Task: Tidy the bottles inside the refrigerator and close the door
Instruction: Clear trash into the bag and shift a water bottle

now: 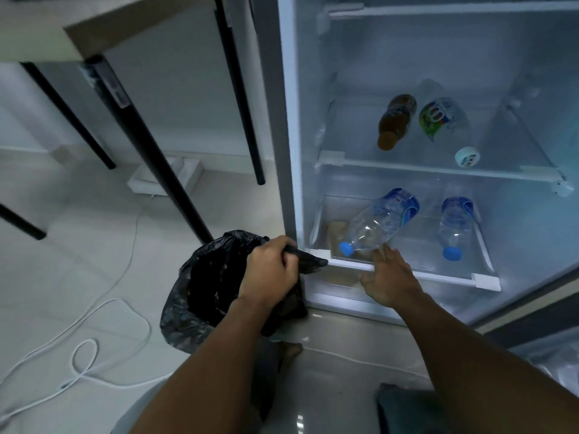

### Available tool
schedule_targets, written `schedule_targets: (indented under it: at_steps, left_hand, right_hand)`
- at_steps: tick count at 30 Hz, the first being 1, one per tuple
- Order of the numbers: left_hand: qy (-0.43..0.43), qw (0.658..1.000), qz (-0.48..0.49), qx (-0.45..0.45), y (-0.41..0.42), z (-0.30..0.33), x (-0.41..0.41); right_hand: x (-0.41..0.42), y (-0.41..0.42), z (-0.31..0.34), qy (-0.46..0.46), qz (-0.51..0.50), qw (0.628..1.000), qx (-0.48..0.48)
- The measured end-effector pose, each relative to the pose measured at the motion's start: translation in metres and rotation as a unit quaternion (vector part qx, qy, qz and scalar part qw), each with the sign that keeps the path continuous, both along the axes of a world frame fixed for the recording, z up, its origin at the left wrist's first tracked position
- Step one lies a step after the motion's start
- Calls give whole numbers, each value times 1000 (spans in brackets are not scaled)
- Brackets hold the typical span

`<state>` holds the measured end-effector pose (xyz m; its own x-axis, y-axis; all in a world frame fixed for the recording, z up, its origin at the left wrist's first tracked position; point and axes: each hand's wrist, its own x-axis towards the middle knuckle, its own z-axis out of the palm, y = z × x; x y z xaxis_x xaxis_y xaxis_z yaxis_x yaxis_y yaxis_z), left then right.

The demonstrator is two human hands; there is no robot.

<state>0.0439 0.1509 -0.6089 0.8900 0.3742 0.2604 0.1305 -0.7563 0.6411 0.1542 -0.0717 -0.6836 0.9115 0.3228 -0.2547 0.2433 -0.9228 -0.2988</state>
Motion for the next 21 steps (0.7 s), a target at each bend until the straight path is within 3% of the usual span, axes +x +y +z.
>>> schedule_targets:
  at_steps: [5,8,17,21]
  left_hand:
    - [95,977,165,-94,44,-11,-16]
    - [138,962,205,-112,59,-23,-22]
    - [190,949,218,-128,75,-45,-19]
    - [220,954,167,-116,72,-47,-13]
  right_hand:
    - [-9,3,-4,-22,-2,1000,-17]
    - [-9,6,-7,-15,-7,1000,-18]
    - [-9,12,-10,-5,-21,999,-28]
    - [-8,14,-10,-3,-26,999,-37]
